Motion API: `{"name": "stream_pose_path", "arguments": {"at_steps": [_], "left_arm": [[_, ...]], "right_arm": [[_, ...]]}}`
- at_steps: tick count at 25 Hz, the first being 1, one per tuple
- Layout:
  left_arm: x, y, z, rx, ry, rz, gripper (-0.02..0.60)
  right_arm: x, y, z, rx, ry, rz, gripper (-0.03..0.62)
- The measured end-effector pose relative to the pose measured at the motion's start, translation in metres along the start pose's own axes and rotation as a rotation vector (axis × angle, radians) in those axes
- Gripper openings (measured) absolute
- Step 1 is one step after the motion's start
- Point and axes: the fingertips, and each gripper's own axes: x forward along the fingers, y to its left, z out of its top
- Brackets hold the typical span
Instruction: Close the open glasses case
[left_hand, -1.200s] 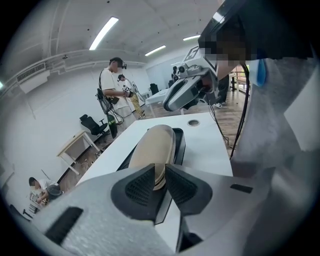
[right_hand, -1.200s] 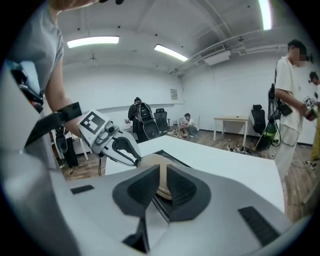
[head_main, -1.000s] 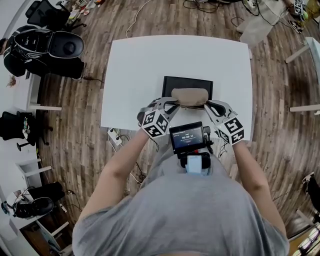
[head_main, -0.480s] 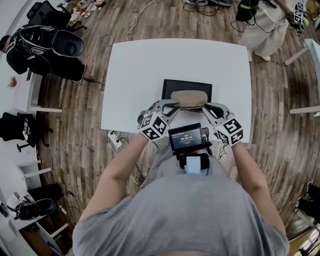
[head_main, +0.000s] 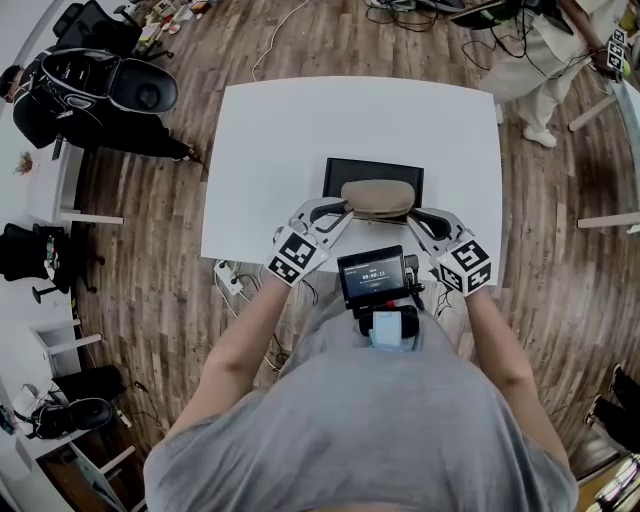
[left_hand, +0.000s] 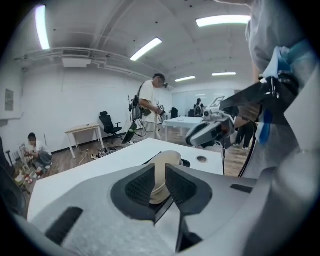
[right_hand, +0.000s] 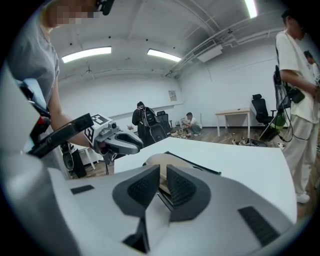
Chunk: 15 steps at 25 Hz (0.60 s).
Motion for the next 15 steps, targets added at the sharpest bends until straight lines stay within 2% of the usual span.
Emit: {"name": "stream_pose_path", "arguments": {"at_steps": [3, 6, 15], "left_arm": [[-0.012, 0.001, 0.003, -0.104, -0.045, 0.022, 0.06], [-0.023, -0.002, 0.007, -0.169, -0.087, 0.034, 0.06], [-0.051, -0.014, 0.018, -0.241, -0.18, 0.101, 0.058]], "right_arm": [[-0.006, 0.004, 0.002, 0.004, -0.011, 0.005, 0.049], [-0.012, 0.011, 0.006, 0.0, -0.024, 0.01, 0.049], [-0.029, 0.024, 0.012, 0.002, -0.068, -0.009, 0.049]]}}
